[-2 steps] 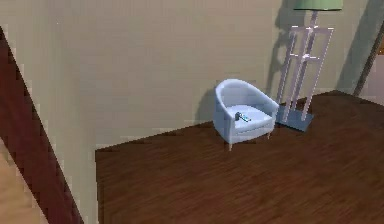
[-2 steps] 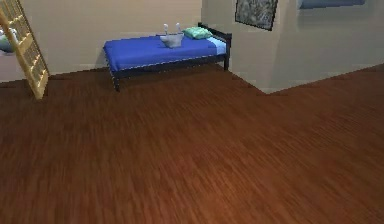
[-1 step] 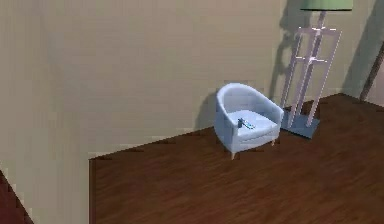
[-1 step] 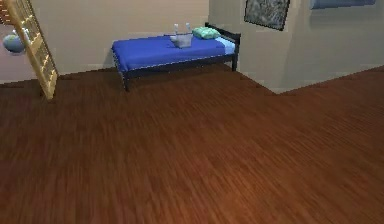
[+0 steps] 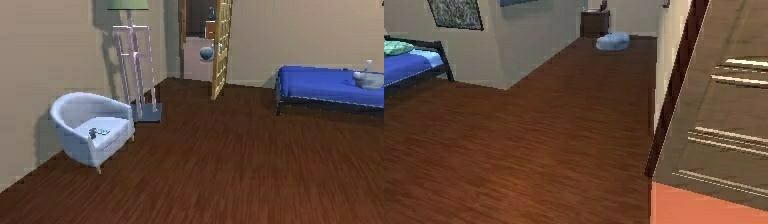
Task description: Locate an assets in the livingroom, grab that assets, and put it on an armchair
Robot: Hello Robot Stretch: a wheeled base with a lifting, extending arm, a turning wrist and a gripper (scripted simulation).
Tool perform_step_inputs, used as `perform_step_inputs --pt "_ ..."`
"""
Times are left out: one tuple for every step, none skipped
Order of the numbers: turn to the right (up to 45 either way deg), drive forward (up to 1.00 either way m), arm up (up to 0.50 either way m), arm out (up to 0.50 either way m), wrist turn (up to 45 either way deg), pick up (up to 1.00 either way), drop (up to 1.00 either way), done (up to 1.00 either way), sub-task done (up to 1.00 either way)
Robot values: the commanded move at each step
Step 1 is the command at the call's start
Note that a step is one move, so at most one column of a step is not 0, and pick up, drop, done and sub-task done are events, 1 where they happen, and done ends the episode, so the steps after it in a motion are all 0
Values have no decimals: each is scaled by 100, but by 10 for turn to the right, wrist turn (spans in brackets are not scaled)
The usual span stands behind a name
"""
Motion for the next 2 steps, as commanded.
perform_step_inputs --pt "0 100 0 0 0 0 0 0 0" --pt "0 100 0 0 0 0 0 0 0"
